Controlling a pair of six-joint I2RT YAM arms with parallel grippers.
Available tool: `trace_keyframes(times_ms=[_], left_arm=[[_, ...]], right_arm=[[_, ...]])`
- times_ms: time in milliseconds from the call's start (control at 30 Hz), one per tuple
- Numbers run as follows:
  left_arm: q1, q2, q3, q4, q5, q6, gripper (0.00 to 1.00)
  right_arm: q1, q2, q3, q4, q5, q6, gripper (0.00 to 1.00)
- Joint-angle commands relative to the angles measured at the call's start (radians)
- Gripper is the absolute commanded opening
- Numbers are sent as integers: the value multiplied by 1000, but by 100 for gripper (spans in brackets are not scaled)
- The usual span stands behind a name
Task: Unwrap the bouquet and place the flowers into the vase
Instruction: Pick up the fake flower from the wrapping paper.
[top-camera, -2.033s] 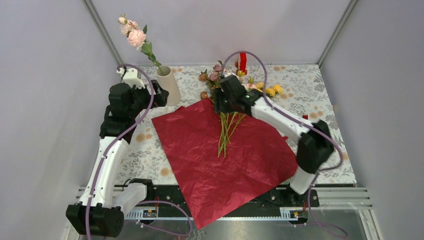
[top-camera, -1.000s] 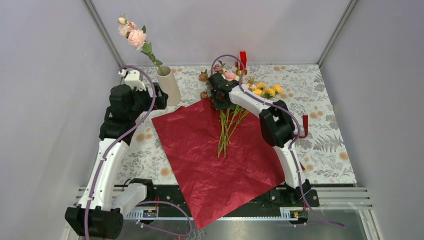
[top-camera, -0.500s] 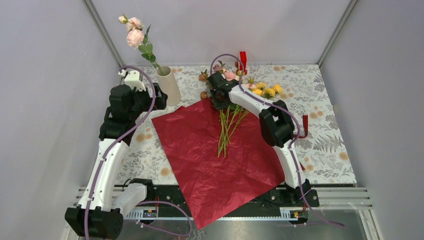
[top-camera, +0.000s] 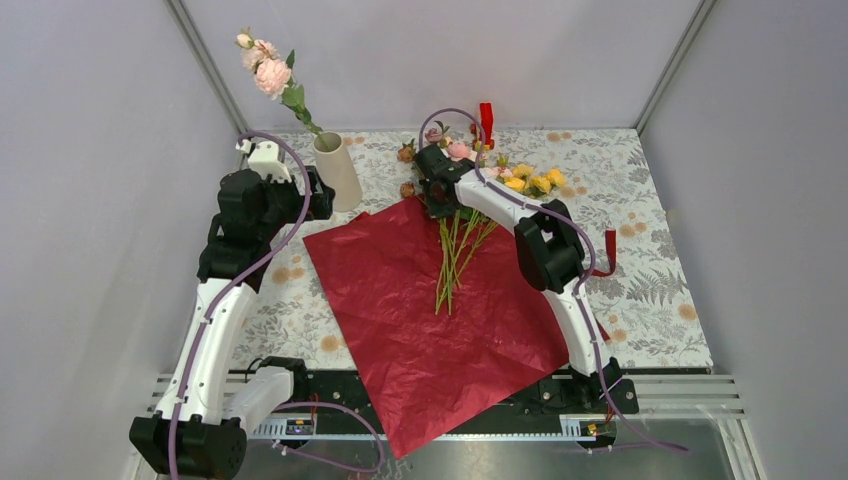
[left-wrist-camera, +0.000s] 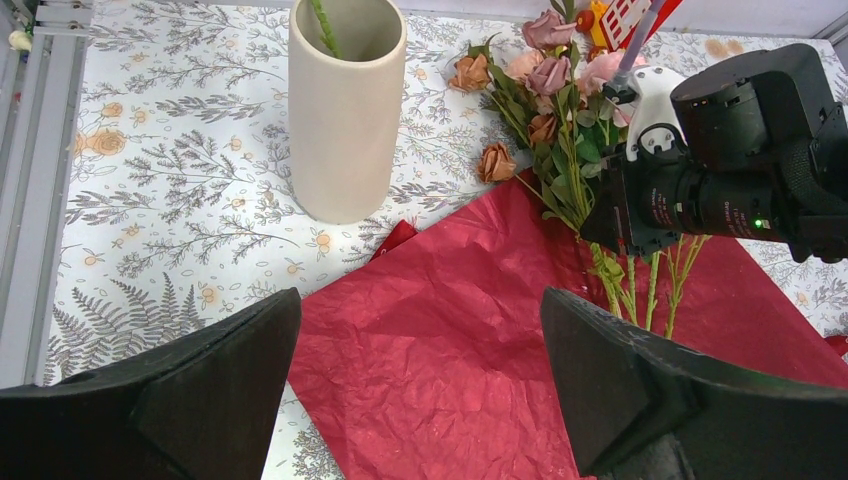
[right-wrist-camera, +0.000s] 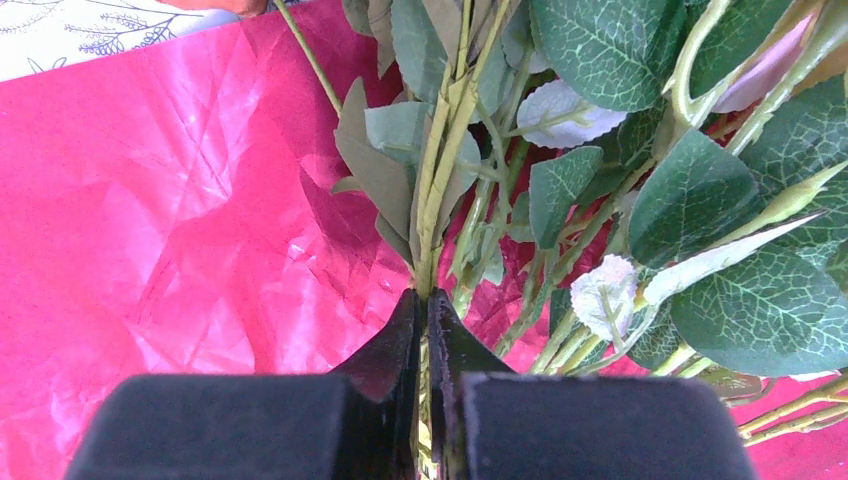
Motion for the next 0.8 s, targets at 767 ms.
trace_keyframes(times_ms=[767], left_arm=[[-8, -24, -32, 186, 329, -220, 98]], right_arm=[[13, -863, -650, 445, -377, 19, 0]])
